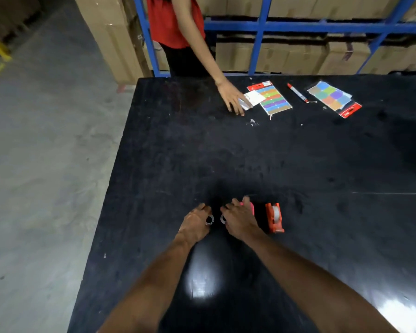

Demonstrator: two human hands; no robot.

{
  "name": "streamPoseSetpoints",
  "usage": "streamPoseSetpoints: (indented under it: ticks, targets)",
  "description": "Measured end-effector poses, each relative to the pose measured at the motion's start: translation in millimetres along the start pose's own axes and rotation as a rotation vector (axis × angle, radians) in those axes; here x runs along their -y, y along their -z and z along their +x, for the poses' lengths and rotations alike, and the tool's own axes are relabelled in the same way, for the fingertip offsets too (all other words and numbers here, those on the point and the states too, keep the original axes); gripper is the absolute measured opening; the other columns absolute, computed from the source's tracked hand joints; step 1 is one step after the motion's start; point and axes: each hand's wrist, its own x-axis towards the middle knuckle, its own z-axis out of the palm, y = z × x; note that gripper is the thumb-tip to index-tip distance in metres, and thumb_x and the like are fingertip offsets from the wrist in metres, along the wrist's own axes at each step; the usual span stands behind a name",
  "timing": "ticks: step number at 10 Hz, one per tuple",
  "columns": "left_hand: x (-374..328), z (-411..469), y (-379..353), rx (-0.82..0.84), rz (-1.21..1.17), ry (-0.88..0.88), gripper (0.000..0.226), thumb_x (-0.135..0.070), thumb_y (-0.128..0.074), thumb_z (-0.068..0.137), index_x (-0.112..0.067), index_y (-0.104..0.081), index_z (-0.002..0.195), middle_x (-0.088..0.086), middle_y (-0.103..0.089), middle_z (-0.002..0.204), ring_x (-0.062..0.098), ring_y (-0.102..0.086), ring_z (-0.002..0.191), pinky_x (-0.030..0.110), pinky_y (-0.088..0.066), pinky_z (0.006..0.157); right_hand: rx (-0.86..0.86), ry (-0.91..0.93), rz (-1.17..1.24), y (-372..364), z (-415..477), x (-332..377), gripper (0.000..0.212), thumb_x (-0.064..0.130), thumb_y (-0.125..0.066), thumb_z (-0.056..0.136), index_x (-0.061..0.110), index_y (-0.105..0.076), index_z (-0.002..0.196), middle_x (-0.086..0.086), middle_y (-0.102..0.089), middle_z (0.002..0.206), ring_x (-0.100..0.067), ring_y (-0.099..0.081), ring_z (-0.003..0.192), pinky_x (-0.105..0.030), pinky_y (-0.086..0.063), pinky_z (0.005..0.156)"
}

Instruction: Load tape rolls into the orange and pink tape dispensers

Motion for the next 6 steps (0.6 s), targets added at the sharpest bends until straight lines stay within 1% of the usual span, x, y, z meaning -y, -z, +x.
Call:
streamPoseSetpoints:
  ticks: [1,2,3,4,5,6]
  targets:
    - [5,5,-6,0.034,-0.011,0.007,0.052,-0.016,-0.069,0.083,-0.015,-0.052,0.132,0.002,-0.046,0.140,0.023,-0.056,0.125,0.035,-0.047,0.106,0.009,-0.004,-0.014,-5,3,1,0.038,0.027,-0.062,0.086,0.017,-0.058,0.123,-0.005,-0.062,0.122,-0.029,-0.046,0.122,-0.055,-0.023,0.108]
    - [7,6,-10,0.028,-0.034,0.033,0.054,-0.017,-0.072,0.081,-0.015,-0.051,0.131,0.003,-0.045,0.136,0.026,-0.057,0.121,0.037,-0.049,0.103,0.008,-0.011,-0.001,-8,4,2,0.042,0.030,-0.063,0.085,0.017,-0.056,0.125,-0.006,-0.060,0.125,-0.029,-0.046,0.121,-0.054,-0.024,0.107]
    - [6,7,-10,0.027,-0.045,0.039,0.056,-0.018,-0.072,0.081,-0.016,-0.050,0.132,0.004,-0.044,0.139,0.026,-0.054,0.125,0.037,-0.047,0.106,-0.001,-0.009,0.014,-10,3,1,0.041,0.030,-0.063,0.084,0.017,-0.057,0.122,-0.006,-0.060,0.123,-0.030,-0.046,0.120,-0.055,-0.024,0.108]
    - [7,2,-8,0.051,-0.012,0.036,0.066,-0.019,-0.071,0.081,-0.019,-0.043,0.141,0.002,-0.040,0.142,0.025,-0.046,0.131,0.038,-0.044,0.110,-0.026,-0.010,0.033,-9,-3,0,0.048,0.033,-0.064,0.081,0.017,-0.055,0.126,-0.004,-0.056,0.126,-0.029,-0.045,0.120,-0.054,-0.025,0.105]
    - [4,-8,0,-0.018,0.052,-0.019,0.069,-0.024,-0.069,0.080,-0.024,-0.041,0.143,-0.001,-0.042,0.137,0.023,-0.046,0.126,0.040,-0.043,0.108,-0.118,-0.010,0.064,-6,-12,-1,0.050,0.040,-0.062,0.081,0.018,-0.057,0.126,-0.003,-0.057,0.126,-0.027,-0.047,0.117,-0.052,-0.027,0.100]
    - [-1,-29,-3,-0.135,0.042,-0.168,0.056,-0.030,-0.057,0.083,-0.027,-0.047,0.138,-0.006,-0.049,0.128,0.014,-0.051,0.115,0.032,-0.044,0.102,-0.307,-0.042,0.130,-16,-46,-8,0.041,0.046,-0.056,0.080,0.025,-0.061,0.115,0.004,-0.061,0.119,-0.025,-0.054,0.112,-0.048,-0.030,0.091]
